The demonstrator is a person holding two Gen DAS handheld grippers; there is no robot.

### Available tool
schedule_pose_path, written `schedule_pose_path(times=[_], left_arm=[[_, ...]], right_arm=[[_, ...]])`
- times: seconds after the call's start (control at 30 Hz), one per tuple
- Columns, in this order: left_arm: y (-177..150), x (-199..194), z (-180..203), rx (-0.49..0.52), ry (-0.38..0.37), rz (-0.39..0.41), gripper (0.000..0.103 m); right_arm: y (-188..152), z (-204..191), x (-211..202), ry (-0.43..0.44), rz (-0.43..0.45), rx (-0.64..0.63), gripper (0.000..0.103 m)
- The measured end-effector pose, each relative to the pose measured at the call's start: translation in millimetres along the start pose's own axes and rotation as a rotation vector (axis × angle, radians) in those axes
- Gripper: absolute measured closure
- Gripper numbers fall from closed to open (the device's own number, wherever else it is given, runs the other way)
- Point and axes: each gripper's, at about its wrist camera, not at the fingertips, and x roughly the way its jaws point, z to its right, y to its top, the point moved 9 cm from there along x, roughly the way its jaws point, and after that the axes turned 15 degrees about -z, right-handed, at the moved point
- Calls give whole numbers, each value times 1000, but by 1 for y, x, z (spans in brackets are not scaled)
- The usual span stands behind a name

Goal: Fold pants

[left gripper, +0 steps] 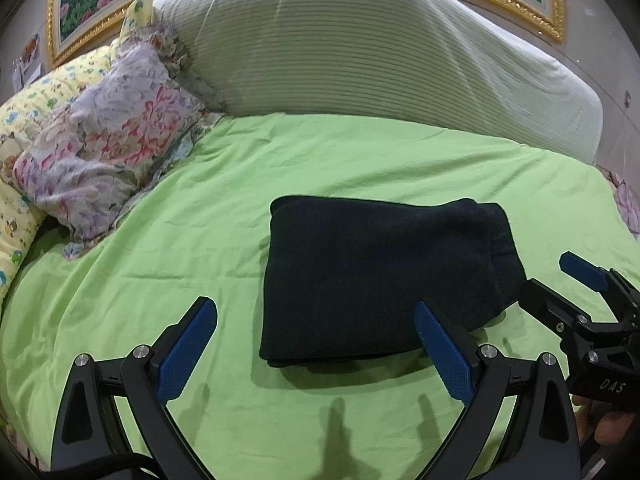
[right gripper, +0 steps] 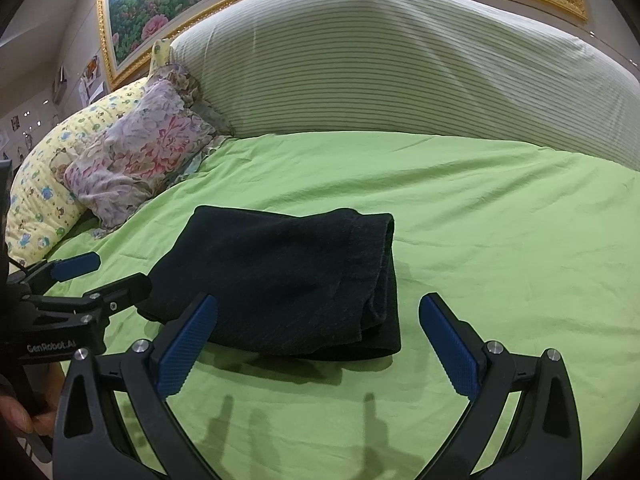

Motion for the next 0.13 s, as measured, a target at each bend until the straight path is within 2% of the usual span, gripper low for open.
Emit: schedule_pose_path(times=[0.13], left_arm=[[1,1,8,17,-10,-9,4]], right_arm=[[1,2,-1,13,6,11,2]])
